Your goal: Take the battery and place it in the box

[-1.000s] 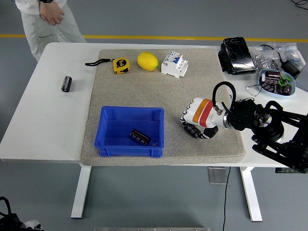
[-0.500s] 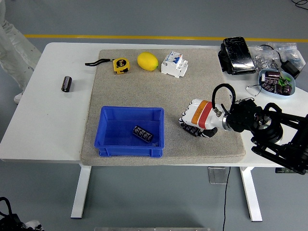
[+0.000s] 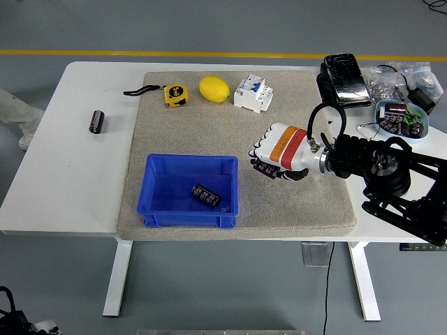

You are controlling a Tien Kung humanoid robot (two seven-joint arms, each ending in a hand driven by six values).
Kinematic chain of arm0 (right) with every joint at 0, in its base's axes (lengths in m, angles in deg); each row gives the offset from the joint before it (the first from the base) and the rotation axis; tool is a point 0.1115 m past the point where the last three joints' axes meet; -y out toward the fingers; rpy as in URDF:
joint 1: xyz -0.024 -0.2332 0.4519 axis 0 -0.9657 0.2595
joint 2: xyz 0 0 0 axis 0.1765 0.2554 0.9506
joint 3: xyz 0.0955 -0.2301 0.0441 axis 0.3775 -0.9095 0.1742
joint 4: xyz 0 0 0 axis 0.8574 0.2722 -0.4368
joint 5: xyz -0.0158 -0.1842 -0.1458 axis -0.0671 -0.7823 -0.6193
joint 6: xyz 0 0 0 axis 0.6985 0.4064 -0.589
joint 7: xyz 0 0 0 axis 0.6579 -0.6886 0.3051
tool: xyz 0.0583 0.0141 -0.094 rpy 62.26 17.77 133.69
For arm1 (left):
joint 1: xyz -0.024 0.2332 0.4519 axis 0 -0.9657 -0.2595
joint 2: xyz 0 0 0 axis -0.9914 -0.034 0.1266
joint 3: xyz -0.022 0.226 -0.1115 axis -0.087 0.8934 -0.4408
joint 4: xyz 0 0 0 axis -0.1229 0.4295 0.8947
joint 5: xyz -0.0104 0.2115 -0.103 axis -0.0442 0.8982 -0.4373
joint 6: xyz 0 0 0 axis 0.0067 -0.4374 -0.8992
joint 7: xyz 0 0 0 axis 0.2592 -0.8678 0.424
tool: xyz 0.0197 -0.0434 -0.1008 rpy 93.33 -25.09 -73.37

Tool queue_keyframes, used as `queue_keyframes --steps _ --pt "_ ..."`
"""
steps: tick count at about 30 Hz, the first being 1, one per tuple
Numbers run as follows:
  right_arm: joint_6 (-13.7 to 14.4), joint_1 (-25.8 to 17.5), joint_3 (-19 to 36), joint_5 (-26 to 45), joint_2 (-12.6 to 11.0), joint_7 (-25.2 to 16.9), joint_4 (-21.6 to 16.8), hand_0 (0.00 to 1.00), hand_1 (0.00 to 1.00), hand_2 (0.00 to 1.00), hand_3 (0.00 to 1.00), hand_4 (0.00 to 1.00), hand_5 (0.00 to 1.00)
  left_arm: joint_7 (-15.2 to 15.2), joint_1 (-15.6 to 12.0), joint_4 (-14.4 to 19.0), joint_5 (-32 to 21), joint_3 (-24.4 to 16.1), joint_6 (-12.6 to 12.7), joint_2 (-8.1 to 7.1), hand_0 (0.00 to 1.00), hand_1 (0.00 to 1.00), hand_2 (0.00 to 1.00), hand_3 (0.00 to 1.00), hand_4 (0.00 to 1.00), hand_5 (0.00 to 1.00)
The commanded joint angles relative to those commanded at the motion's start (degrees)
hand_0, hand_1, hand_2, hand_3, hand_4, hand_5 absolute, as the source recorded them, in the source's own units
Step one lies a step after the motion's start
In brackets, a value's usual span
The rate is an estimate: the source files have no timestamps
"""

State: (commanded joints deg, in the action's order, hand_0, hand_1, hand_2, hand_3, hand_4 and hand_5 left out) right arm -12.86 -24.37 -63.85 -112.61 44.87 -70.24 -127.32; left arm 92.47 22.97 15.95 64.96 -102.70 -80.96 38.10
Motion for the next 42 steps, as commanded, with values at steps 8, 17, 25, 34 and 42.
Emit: queue_keyframes --steps 8,17,25,34,42 --pt "2.4 1.3 1.2 4.4 1.3 1.7 -6.2 0.542 0.532 0.594 0.552 0.626 0.051 0.1 -0.1 0.0 0.2 -0.2 -0.1 0.01 0.754 0.754 0.792 0.638 0.665 0.541" --pt "3.6 3.1 -1.4 6.8 7.7 2.5 -4.5 0.552 0.566 0.634 0.596 0.68 0.095 0.2 -0.2 0.1 0.2 -0.2 -0.3 -0.04 0.754 0.751 0.792 0.637 0.665 0.541" --pt "2.3 4.3 -2.6 7.1 10.6 3.4 -1.5 0.664 0.682 0.772 0.824 0.871 0.178 0.2 -0.1 0.1 0.2 -0.2 -0.2 -0.2 0.754 0.75 0.791 0.637 0.664 0.541" --pt "1.5 4.5 -2.2 6.7 10.5 3.8 -0.4 0.713 0.723 0.819 0.903 0.902 0.191 0.4 -0.1 0.2 1.0 -0.6 -0.3 -0.23 0.754 0.751 0.791 0.638 0.665 0.541" --pt "2.0 4.3 -1.2 6.6 9.3 3.9 -0.5 0.723 0.731 0.828 0.911 0.906 0.194 0.5 0.0 0.2 1.6 -0.7 -0.4 -0.2 0.754 0.754 0.794 0.639 0.666 0.541"
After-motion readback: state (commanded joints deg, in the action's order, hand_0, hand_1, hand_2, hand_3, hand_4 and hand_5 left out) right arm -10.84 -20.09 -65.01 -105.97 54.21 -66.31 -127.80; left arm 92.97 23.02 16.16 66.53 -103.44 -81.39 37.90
